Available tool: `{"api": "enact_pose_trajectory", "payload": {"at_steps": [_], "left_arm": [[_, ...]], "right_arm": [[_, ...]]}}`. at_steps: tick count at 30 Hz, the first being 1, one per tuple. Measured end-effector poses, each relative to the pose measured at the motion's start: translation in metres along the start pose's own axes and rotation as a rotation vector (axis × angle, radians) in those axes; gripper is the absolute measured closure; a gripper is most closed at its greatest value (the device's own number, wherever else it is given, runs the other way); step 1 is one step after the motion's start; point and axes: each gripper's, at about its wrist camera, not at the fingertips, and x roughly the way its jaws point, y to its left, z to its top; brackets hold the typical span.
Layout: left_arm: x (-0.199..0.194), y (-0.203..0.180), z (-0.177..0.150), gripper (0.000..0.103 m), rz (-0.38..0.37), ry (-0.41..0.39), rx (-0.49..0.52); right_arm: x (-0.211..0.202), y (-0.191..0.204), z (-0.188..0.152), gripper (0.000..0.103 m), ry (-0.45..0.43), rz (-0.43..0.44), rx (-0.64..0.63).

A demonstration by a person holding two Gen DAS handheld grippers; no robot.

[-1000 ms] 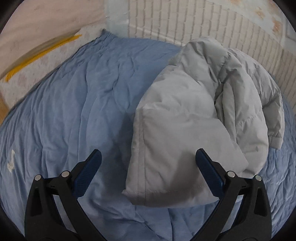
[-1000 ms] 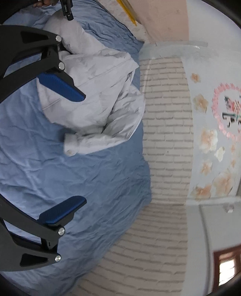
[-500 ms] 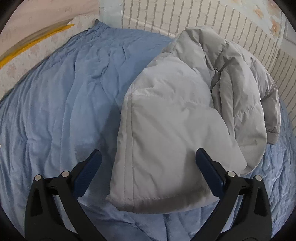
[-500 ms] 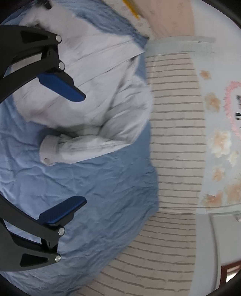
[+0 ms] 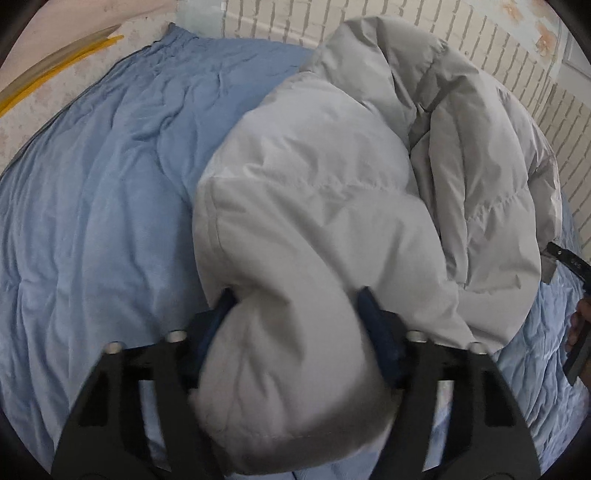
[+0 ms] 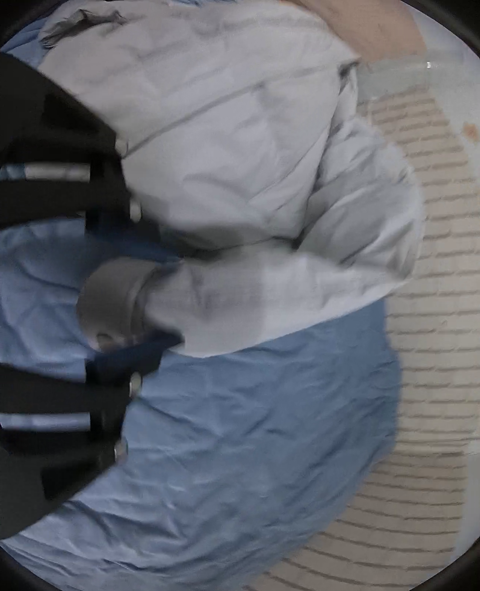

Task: Fold large clothes
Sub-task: 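Grasp the jacket body with the left tool while the right tool grasps the sleeve cuff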

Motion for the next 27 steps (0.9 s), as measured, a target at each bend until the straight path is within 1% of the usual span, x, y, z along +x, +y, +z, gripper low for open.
{"api": "enact_pose_trajectory", "payload": {"at_steps": [1, 3, 5, 6, 8, 9, 10, 12, 13, 14, 15, 16, 18, 19, 20, 21, 22, 24, 25, 26, 27], "left_arm": [[0.001, 0.0, 0.001, 0.05, -0.011, 0.003, 0.004], [0.001, 0.002, 0.005, 0.056, -0.03, 0.005, 0.005], [-0.001, 0.008, 0.01, 0.063, -0.044, -0.004, -0.011], [-0.003, 0.012, 0.011, 0.065, -0.042, -0.014, -0.018], [-0.007, 0.018, 0.015, 0.071, -0.02, -0.048, -0.022], [-0.009, 0.02, 0.018, 0.072, -0.003, -0.069, -0.023], [-0.013, 0.022, 0.022, 0.073, 0.008, -0.09, -0.027], [-0.021, 0.03, 0.032, 0.073, 0.011, -0.139, -0.043], [-0.026, 0.034, 0.04, 0.074, 0.025, -0.168, -0.049], [-0.029, 0.039, 0.047, 0.076, 0.034, -0.187, -0.053], [-0.034, 0.041, 0.054, 0.076, 0.041, -0.206, -0.063], [-0.04, 0.048, 0.065, 0.077, 0.054, -0.234, -0.08], [-0.047, 0.058, 0.084, 0.078, 0.068, -0.276, -0.093], [-0.05, 0.062, 0.093, 0.079, 0.078, -0.295, -0.094], [-0.053, 0.065, 0.103, 0.079, 0.095, -0.314, -0.089], [-0.054, 0.067, 0.112, 0.079, 0.109, -0.326, -0.087], [-0.054, 0.07, 0.12, 0.079, 0.123, -0.336, -0.088], [-0.051, 0.073, 0.137, 0.079, 0.158, -0.356, -0.09], [-0.049, 0.075, 0.145, 0.079, 0.174, -0.365, -0.093], [-0.05, 0.072, 0.146, 0.079, 0.182, -0.371, -0.093], [-0.049, 0.068, 0.149, 0.079, 0.186, -0.376, -0.09]], "right_arm": [[0.001, -0.001, -0.001, 0.079, 0.001, -0.001, 0.003], [0.002, -0.003, -0.002, 0.083, 0.007, 0.032, 0.014], [-0.008, -0.011, 0.002, 0.087, -0.011, 0.076, 0.048], [-0.014, -0.015, 0.004, 0.088, -0.025, 0.09, 0.067], [-0.037, -0.034, 0.01, 0.09, -0.087, 0.127, 0.146], [-0.048, -0.041, 0.015, 0.091, -0.122, 0.134, 0.182], [-0.068, -0.056, 0.021, 0.091, -0.176, 0.143, 0.244], [-0.1, -0.08, 0.027, 0.092, -0.254, 0.162, 0.342], [-0.124, -0.097, 0.029, 0.093, -0.311, 0.172, 0.394], [-0.144, -0.108, 0.031, 0.093, -0.357, 0.173, 0.415], [-0.161, -0.117, 0.033, 0.098, -0.399, 0.164, 0.421], [-0.187, -0.13, 0.032, 0.103, -0.467, 0.11, 0.427], [-0.22, -0.154, 0.026, 0.103, -0.547, 0.031, 0.447], [-0.236, -0.17, 0.017, 0.103, -0.58, -0.036, 0.471], [-0.243, -0.182, 0.009, 0.103, -0.583, -0.085, 0.49], [-0.244, -0.189, 0.004, 0.103, -0.57, -0.097, 0.505], [-0.233, -0.201, -0.005, 0.103, -0.508, -0.075, 0.55], [-0.208, -0.205, -0.01, 0.1, -0.406, -0.04, 0.59], [-0.192, -0.201, -0.01, 0.099, -0.342, -0.041, 0.577], [-0.176, -0.191, -0.007, 0.097, -0.297, -0.045, 0.528], [-0.164, -0.181, -0.005, 0.075, -0.271, -0.041, 0.491]]}}
